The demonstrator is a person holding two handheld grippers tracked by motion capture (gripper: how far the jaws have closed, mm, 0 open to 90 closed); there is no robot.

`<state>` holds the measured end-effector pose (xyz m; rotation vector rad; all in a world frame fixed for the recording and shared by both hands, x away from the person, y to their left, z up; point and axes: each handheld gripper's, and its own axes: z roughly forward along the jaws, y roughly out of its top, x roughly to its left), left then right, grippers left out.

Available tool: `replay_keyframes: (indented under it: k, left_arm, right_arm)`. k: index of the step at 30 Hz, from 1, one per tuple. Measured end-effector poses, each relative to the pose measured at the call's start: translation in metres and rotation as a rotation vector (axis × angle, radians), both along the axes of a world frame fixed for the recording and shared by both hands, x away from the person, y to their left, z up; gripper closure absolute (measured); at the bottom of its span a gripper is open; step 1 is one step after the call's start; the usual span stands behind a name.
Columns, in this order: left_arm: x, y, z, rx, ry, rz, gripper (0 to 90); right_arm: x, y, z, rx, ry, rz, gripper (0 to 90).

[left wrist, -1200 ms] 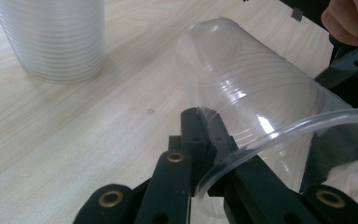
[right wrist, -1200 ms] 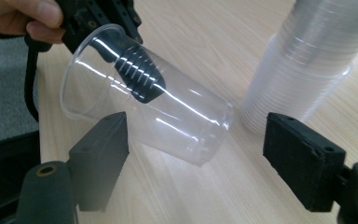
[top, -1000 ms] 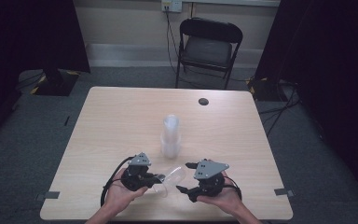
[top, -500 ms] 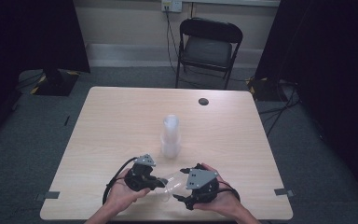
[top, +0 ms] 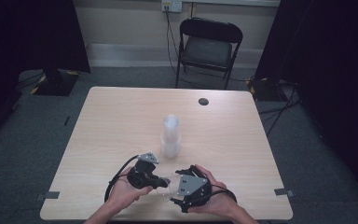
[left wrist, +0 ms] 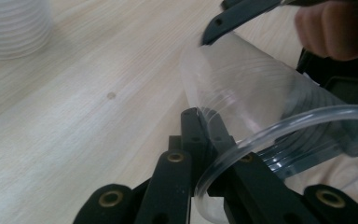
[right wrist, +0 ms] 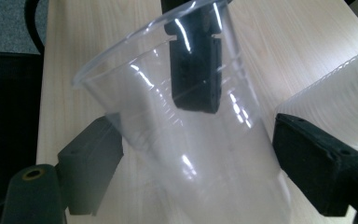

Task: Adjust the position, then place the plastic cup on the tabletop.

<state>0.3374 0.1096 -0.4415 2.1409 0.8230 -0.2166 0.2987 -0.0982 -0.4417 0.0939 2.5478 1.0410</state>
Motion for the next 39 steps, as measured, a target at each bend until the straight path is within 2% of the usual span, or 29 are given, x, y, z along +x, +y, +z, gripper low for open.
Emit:
replay_keyframes:
  k: [2,5,7,14,18,20,23,25,26,27,28,33,38,39]
  left_arm:
    - [0.001,-0.001,0.001,0.004,0.0,-0.003,89.8]
    - [0.006,-0.004,0.001,0.021,0.025,-0.004,89.8]
    - [0.007,-0.005,0.001,0.013,0.043,-0.01,89.8]
    - [0.011,-0.015,0.005,0.027,0.043,-0.026,89.8]
    - [0.013,-0.018,0.003,0.018,0.062,-0.02,89.6]
    - [0.015,-0.021,0.003,0.037,0.074,-0.022,89.6]
    - [0.016,-0.022,0.001,0.046,0.079,-0.024,89.3]
    - [0.015,-0.021,0.0,0.044,0.104,-0.024,89.2]
    - [0.015,-0.019,0.0,0.022,0.103,-0.025,89.1]
    - [0.015,-0.019,0.0,0.022,0.103,-0.025,89.1]
    - [0.015,-0.02,0.0,0.041,0.107,-0.021,89.1]
    - [0.014,-0.02,0.0,0.029,0.107,-0.024,89.0]
    - [0.013,-0.019,0.002,0.023,0.09,-0.004,88.2]
    - [0.012,-0.019,0.002,0.02,0.076,0.0,88.0]
  right_arm:
    - [0.0,0.001,0.0,-0.002,-0.004,-0.004,15.9]
    - [0.001,0.002,-0.001,0.002,-0.004,-0.01,16.0]
    - [0.002,0.003,-0.001,-0.004,-0.004,-0.007,16.2]
    - [0.002,0.007,-0.001,0.0,-0.013,-0.005,17.2]
    - [0.001,0.006,-0.002,0.005,-0.02,-0.01,17.4]
    - [0.001,0.007,-0.002,0.004,-0.014,-0.008,17.4]
    - [-0.001,0.009,-0.003,-0.006,-0.027,-0.002,20.1]
    - [-0.004,0.011,-0.001,0.0,-0.042,0.016,20.9]
    - [-0.005,0.012,-0.001,0.003,-0.043,0.019,22.4]
    - [-0.005,0.013,0.0,0.005,-0.045,0.026,22.4]
    - [-0.005,0.014,-0.001,0.006,-0.048,0.03,23.1]
    - [-0.007,0.014,-0.001,0.009,-0.056,0.033,26.0]
    - [-0.009,0.013,0.001,0.019,-0.067,0.03,28.5]
    - [-0.009,0.013,0.001,0.027,-0.067,0.026,28.8]
